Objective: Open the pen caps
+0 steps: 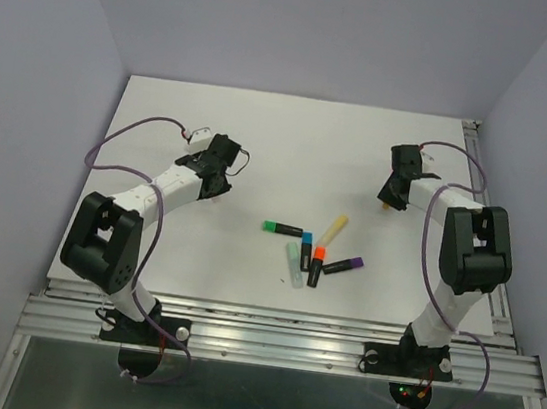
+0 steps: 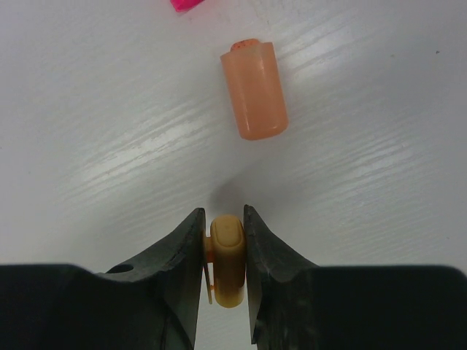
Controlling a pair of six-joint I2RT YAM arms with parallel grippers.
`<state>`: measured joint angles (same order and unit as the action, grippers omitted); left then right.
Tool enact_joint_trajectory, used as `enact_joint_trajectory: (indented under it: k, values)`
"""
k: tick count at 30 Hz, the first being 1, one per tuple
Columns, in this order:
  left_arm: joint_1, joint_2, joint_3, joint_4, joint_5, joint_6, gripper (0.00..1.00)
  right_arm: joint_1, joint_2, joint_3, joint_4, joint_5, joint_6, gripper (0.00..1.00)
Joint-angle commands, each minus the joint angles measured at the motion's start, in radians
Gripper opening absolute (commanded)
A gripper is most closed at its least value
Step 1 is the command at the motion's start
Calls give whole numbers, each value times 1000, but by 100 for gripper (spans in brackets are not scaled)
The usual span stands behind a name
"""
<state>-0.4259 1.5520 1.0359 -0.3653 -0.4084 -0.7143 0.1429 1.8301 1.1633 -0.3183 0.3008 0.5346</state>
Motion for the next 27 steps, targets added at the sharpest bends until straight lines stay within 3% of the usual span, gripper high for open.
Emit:
enact_joint_trajectory:
  k: [1, 3, 4, 10, 15, 18, 20, 23, 24, 27]
  values:
    - [44, 40, 69, 12, -1, 62, 6, 0, 26, 73, 2, 44, -13, 19]
    - [61, 57, 76, 26, 20, 76, 7, -2, 38, 81, 2, 43, -16, 22]
    - [76, 72, 78, 40, 28, 85, 9, 0, 44, 91, 1, 46, -16, 30]
    - [99, 118, 116, 46, 23, 108, 8, 0, 64, 119, -24, 57, -19, 38]
    - [119, 151, 147, 48, 29, 121, 8, -2, 25, 124, -51, 47, -24, 62]
    - [131, 171, 165, 48, 17, 122, 10, 0, -52, 108, -54, 29, -24, 65]
    - [141, 195, 183, 54, 17, 133, 18, -2, -125, 88, -61, -3, -25, 75]
    - [168, 230, 202, 51, 29, 131, 18, -2, -216, 32, -58, -72, -21, 86]
    - [183, 246, 210, 48, 34, 127, 18, -2, -282, -12, -56, -118, -21, 100]
    - [203, 258, 207, 64, 71, 121, 27, -2, -433, -91, -42, -208, -30, 100]
